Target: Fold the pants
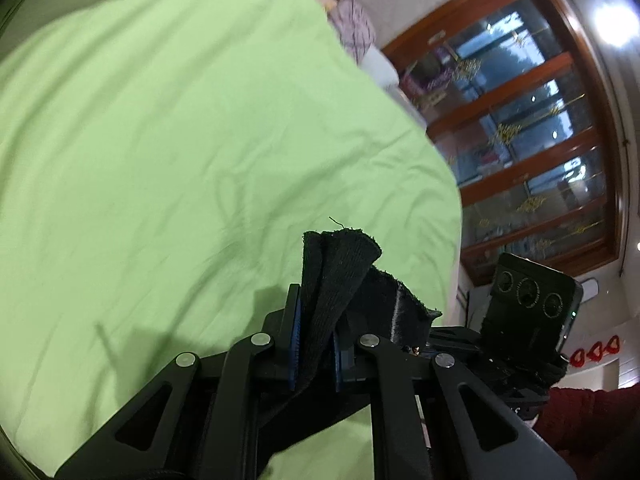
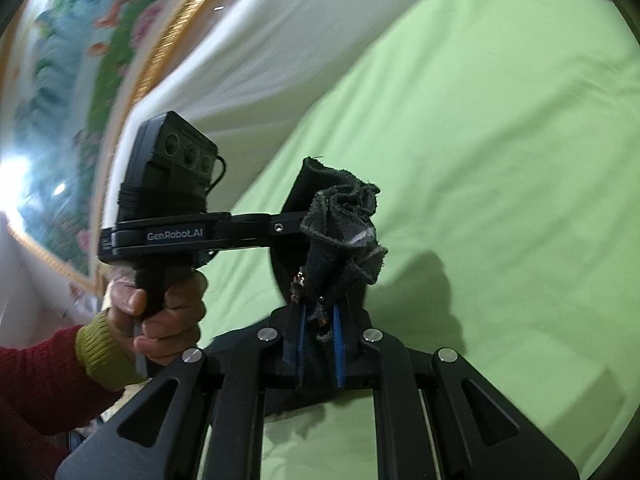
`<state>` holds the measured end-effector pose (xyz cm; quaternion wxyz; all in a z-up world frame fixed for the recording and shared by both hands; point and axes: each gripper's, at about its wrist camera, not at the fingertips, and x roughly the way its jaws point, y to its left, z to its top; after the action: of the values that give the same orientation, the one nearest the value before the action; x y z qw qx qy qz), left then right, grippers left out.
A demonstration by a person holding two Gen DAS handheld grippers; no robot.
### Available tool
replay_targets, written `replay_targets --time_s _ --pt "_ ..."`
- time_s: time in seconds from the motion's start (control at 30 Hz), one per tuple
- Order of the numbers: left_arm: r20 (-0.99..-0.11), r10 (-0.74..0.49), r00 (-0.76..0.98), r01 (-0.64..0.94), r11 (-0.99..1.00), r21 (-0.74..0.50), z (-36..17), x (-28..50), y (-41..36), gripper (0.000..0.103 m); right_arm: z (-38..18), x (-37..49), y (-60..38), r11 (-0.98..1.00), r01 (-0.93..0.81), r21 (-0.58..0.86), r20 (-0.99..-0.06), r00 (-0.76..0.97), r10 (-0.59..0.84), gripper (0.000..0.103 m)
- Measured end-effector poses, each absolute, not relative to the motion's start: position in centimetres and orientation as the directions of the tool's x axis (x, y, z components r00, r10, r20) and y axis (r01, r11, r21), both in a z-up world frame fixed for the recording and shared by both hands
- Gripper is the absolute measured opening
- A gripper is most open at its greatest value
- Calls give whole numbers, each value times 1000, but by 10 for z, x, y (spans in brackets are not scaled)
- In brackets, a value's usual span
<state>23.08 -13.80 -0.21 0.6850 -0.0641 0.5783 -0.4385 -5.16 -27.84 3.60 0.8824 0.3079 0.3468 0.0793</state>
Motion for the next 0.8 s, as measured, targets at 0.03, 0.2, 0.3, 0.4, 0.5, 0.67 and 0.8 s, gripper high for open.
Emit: replay_targets --time_s 0.03,0.2,0.3,0.4,0.5,0.67,0.8 --pt "-725 -688 -36 523 606 -600 5 227 -128 11 39 -50 -273 797 50 601 -555 744 372 12" --pt "-678 -733 48 478 613 -629 28 205 -72 11 51 -44 -239 788 -67 612 -524 712 467 12" --pt "-679 -728 94 461 636 -619 35 190 -44 11 49 -37 -216 784 -120 610 -532 671 516 12" --pt "-679 -720 144 427 664 -614 36 175 -17 11 44 -30 -197 777 -154 611 -545 631 553 12" --pt "-677 -713 181 374 687 -623 30 164 7 10 34 -21 -178 764 -177 620 -560 582 589 12" --pt "-682 -698 219 291 714 -637 11 151 42 9 11 -8 -154 745 -187 640 -585 510 630 12" --pt "-687 -687 236 226 727 -649 -8 143 69 9 -6 -2 -136 760 -198 619 -625 461 630 13"
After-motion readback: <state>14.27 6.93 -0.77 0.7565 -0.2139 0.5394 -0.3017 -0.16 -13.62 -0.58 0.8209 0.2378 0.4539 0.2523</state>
